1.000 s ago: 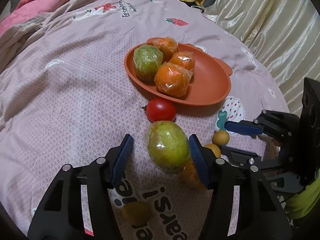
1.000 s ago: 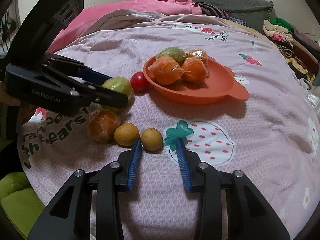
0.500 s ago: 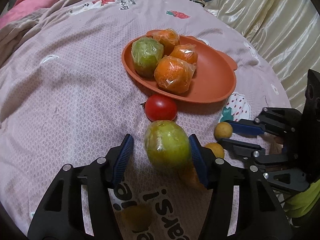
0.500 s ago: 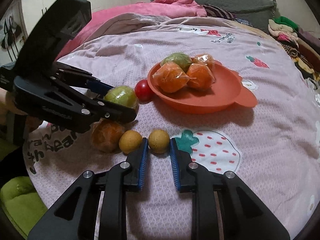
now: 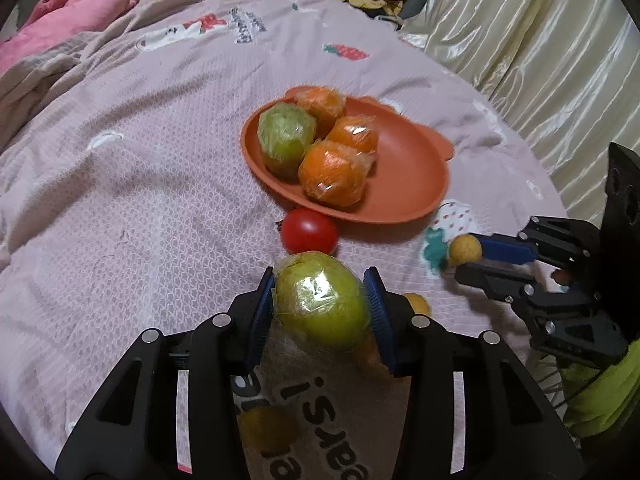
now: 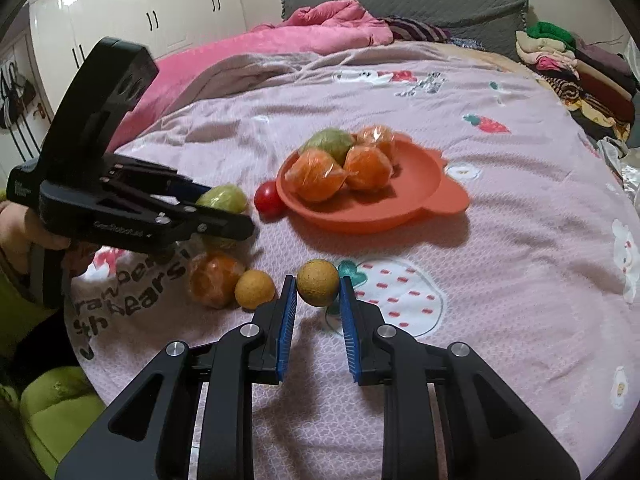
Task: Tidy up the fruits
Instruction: 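Grasp a small yellow fruit with the right tool while the left tool lifts the pear, then carry the pear and the yellow fruit over the orange plate with both tools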
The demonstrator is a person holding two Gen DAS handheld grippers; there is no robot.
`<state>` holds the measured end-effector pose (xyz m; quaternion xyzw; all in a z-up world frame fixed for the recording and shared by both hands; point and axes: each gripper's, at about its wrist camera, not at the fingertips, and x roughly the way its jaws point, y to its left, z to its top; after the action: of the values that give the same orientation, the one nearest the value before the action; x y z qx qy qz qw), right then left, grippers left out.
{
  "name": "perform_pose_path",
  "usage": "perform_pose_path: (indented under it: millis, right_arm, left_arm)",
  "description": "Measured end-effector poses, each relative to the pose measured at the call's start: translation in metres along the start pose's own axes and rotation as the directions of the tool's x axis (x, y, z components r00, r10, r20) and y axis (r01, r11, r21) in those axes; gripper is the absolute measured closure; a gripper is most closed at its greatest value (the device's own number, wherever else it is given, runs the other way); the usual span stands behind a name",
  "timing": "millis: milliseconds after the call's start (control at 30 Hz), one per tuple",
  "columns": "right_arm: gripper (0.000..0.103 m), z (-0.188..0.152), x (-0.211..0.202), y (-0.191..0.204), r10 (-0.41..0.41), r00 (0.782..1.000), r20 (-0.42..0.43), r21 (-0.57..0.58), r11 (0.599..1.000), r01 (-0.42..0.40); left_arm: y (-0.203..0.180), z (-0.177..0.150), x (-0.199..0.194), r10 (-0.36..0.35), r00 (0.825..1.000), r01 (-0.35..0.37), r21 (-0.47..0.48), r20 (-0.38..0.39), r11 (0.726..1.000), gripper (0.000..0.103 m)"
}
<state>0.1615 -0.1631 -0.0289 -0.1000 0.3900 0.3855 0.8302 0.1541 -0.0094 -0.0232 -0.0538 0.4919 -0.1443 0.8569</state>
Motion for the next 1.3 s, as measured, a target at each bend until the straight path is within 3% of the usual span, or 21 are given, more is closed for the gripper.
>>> perform_pose_path:
  millis: [500,1300]
  right_arm:
    - [0.082,0.032,-0.03,-0.018,-0.028,0.995,0.1,-0.001,1.0,0.028]
    - [0.082,0.057,-0.026,-0.056,-0.061,0.991,0.118,0.023,0.998,0.059]
  left_arm:
    - [-0.018,0.027,-0.019,-0.012,0.998,0.011,0.024,0.06,1.0,0.067]
    - [-0.05,0.067,0.023,-0.029,1.0,0.028,0.11,0.004,0.994,0.067]
